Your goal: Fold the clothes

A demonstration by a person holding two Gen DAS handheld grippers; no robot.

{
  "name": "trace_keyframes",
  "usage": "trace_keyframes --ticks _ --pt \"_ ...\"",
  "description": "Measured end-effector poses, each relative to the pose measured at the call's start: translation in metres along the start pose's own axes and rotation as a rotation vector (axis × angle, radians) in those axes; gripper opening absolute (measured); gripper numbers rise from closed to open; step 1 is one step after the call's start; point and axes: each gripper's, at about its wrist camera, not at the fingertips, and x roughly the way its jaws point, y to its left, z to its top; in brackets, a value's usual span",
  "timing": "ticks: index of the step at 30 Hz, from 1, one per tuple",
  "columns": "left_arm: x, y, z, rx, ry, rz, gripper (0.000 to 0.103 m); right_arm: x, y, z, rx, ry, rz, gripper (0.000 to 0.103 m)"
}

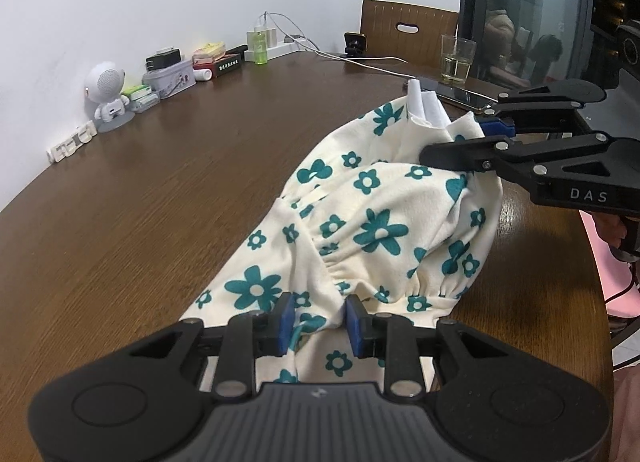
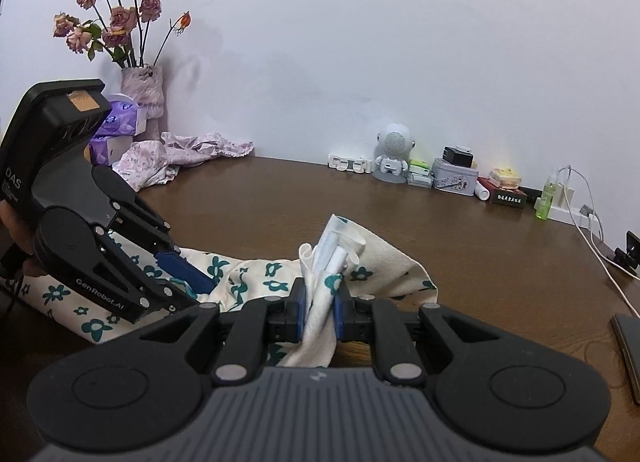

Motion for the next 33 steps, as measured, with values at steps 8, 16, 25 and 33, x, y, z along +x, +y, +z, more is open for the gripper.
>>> trace_keyframes --ticks 8,16,25,33 --pt "-0.001 -0.004 -0.002 0.008 -0.009 0.014 0.026 0.002 0.004 0.007 -0.04 0.007 -0.002 0.012" --pt "-0.02 -0.006 -0.004 0.019 -0.041 0.026 0.027 0.003 0.004 0.012 -0.059 0.013 -0.02 0.012" --pt "-0.039 0.004 -0.017 -0.001 -0.022 0.053 0.028 0.003 0.011 0.02 -0.112 0.008 -0.036 0.012" --pt "-0.055 0.018 -0.03 -0.018 0.037 0.093 0.028 0.003 0.025 0.031 -0.192 0.002 -0.047 0.012"
